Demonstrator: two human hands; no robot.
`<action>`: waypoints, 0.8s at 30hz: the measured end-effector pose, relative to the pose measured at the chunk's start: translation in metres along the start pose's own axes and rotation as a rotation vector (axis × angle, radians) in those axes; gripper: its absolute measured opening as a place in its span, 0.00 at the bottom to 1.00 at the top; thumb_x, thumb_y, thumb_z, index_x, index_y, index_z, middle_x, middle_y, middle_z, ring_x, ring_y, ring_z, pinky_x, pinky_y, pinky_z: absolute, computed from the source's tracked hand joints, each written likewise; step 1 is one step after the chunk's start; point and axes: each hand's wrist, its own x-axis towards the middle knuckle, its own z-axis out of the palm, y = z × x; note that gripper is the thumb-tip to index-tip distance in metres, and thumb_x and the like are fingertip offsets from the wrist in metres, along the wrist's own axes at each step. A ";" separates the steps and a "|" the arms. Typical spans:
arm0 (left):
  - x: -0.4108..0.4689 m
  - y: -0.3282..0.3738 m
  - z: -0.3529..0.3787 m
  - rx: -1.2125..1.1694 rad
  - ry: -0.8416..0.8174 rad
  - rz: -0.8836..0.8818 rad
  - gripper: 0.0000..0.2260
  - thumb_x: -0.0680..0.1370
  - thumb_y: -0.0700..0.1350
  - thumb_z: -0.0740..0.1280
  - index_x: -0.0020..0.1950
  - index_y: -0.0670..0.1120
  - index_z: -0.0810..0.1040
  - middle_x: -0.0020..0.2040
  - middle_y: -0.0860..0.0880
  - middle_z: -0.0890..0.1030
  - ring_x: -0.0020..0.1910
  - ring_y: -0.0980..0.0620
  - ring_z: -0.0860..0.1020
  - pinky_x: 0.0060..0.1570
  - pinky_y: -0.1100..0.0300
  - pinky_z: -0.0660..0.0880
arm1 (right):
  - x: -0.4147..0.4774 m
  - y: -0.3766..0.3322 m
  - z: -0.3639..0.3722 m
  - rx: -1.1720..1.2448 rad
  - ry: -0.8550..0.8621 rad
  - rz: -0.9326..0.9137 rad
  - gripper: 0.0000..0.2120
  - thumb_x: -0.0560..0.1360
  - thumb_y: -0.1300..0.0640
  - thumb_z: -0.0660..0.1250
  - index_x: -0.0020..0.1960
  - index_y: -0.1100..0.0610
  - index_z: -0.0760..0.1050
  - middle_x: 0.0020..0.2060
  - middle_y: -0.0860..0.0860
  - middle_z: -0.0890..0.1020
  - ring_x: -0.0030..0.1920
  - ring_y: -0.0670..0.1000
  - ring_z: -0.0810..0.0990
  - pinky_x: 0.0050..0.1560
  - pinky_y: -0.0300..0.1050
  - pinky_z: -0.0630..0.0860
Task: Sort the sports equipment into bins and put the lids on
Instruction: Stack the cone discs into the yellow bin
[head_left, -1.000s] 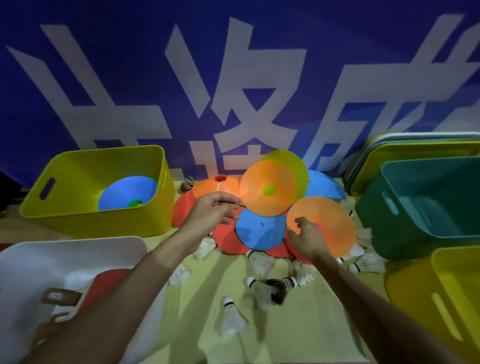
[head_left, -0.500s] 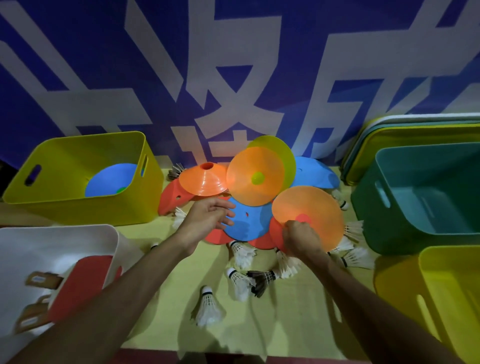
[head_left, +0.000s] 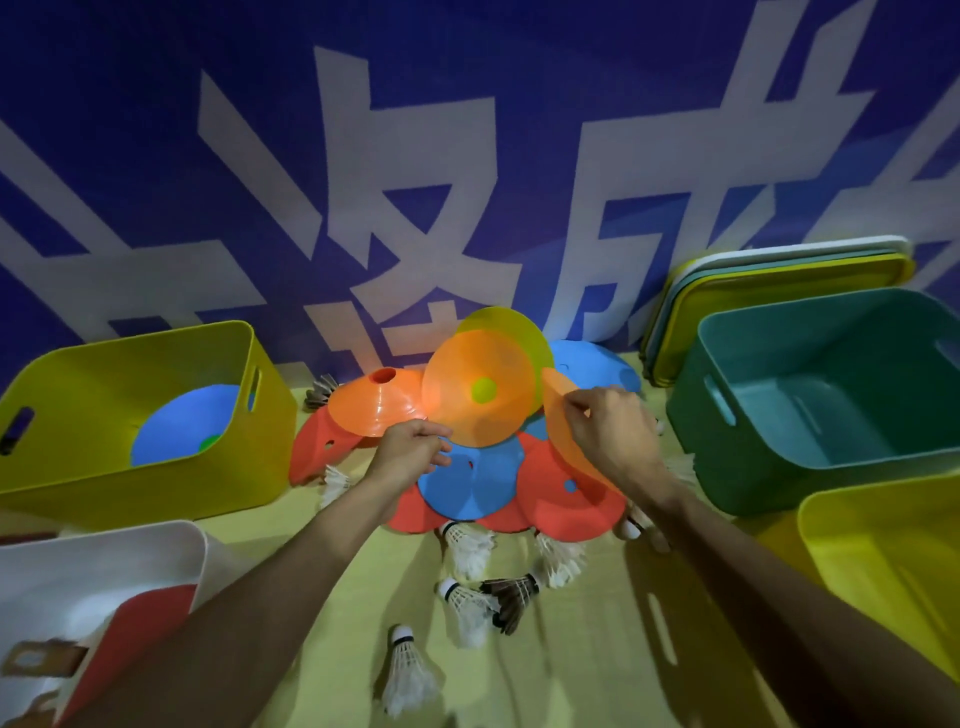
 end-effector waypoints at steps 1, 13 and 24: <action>0.010 -0.004 0.002 0.000 0.018 -0.010 0.08 0.77 0.36 0.62 0.50 0.44 0.79 0.49 0.45 0.81 0.42 0.50 0.81 0.48 0.56 0.76 | 0.005 -0.001 -0.003 -0.008 0.023 -0.008 0.11 0.75 0.55 0.63 0.41 0.57 0.81 0.33 0.57 0.80 0.40 0.58 0.77 0.30 0.46 0.68; 0.099 -0.036 0.033 -0.117 0.186 -0.243 0.05 0.77 0.37 0.64 0.52 0.39 0.76 0.37 0.43 0.77 0.33 0.43 0.77 0.33 0.54 0.76 | 0.021 -0.016 -0.025 0.156 0.141 -0.013 0.07 0.74 0.52 0.69 0.49 0.52 0.84 0.44 0.53 0.86 0.44 0.57 0.83 0.43 0.52 0.78; 0.118 -0.036 0.034 -0.146 0.352 -0.286 0.06 0.74 0.38 0.70 0.47 0.36 0.77 0.48 0.36 0.80 0.46 0.39 0.80 0.42 0.51 0.75 | 0.019 -0.017 -0.025 0.253 0.214 -0.026 0.05 0.73 0.55 0.71 0.46 0.53 0.85 0.33 0.53 0.85 0.31 0.53 0.82 0.36 0.52 0.79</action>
